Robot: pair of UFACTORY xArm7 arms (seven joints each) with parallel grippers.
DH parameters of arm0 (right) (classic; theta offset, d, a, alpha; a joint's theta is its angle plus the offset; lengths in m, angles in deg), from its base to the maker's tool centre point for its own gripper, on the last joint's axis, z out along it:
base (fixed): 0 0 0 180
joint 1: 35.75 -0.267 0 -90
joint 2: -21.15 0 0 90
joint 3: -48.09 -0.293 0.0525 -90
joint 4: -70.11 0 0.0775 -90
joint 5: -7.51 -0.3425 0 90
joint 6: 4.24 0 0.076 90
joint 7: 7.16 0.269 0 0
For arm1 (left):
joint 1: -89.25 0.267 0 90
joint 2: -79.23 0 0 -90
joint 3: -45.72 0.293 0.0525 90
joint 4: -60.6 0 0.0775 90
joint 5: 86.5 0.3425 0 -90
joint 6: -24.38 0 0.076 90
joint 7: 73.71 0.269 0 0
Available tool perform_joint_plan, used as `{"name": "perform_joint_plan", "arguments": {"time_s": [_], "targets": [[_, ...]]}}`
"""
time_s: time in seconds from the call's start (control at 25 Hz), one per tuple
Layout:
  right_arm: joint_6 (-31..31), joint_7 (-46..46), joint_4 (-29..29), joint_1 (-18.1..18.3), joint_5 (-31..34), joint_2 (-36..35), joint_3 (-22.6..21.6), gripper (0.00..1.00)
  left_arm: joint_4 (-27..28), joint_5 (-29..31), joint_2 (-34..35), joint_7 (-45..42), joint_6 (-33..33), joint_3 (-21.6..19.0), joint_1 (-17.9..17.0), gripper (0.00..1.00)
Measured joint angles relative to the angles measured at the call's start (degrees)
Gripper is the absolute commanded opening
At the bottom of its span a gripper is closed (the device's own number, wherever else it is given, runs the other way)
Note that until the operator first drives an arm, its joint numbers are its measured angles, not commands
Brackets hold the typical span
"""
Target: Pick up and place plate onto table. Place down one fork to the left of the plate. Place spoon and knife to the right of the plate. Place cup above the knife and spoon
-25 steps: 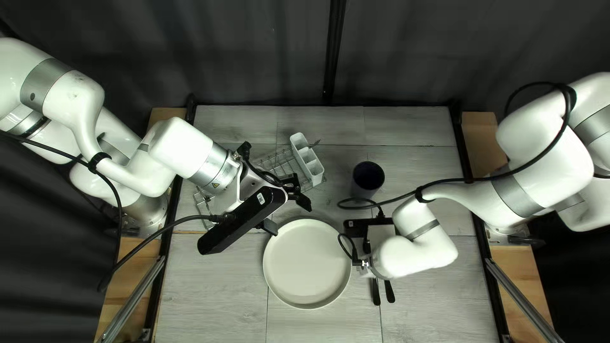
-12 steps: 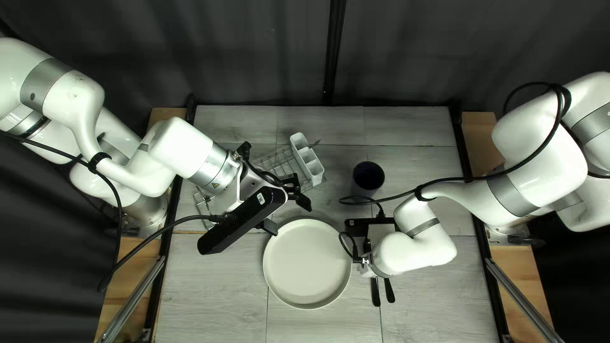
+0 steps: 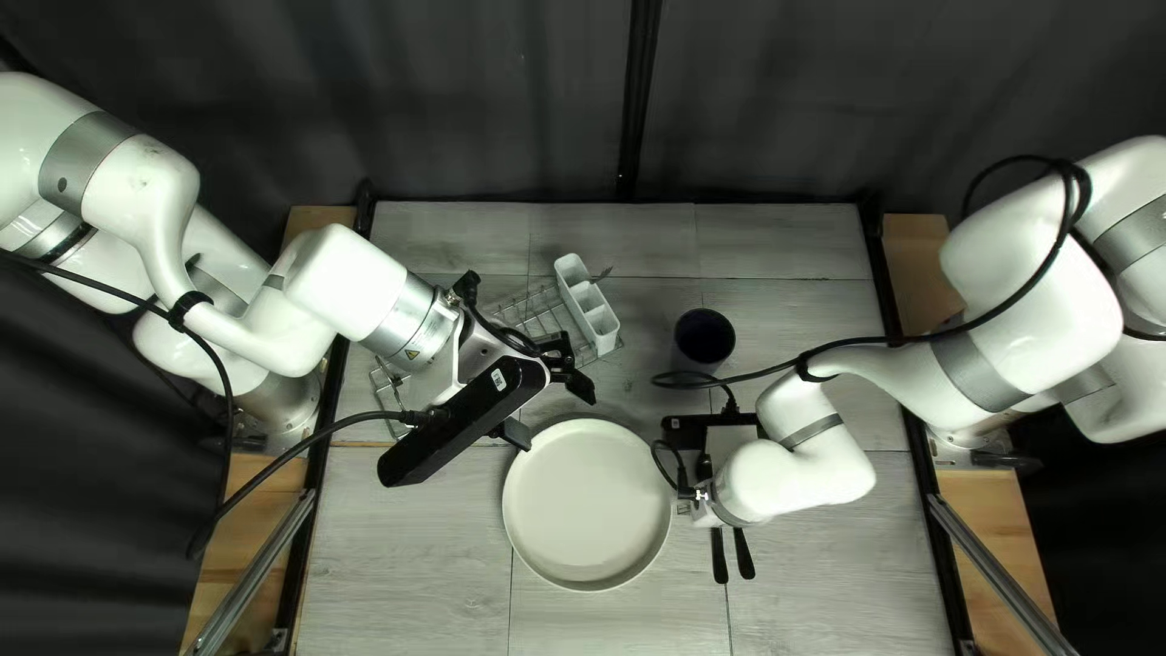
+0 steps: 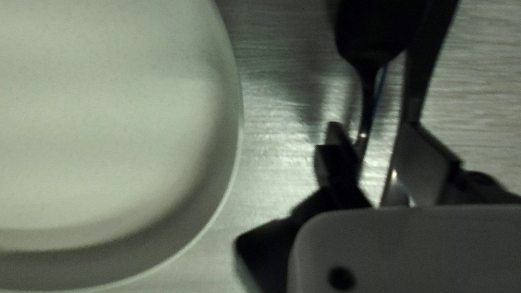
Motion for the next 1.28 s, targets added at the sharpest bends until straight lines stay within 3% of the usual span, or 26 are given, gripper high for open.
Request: {"name": "perform_joint_plan", "arguments": {"time_s": [0.16,0.4,0.8,0.96,1.16,1.28], "targets": [[-10.0,-2.3,0.1,-0.8,0.4,9.8,-0.6,1.0,0.0,0.0,0.0,0.0,0.0,0.0,0.0,1.0],[-20.0,-15.8,-2.3,-2.8,-0.2,23.8,0.4,1.0,0.0,0.0,0.0,0.0,0.0,0.0,0.0,1.0],[-21.0,-18.7,-3.0,-3.1,-0.3,25.5,1.0,1.0,0.0,0.0,0.0,0.0,0.0,0.0,0.0,1.0],[-23.3,-33.0,-4.6,-3.9,-0.1,31.8,4.5,1.0,0.0,0.0,0.0,0.0,0.0,0.0,0.0,1.0],[-27.8,-58.5,-8.6,-6.4,4.9,46.9,11.3,1.0,0.0,0.0,0.0,0.0,0.0,0.0,0.0,1.0],[-29.2,-65.4,-11.4,-7.5,7.7,52.6,14.2,1.0,0.0,0.0,0.0,0.0,0.0,0.0,0.0,1.0]]}}
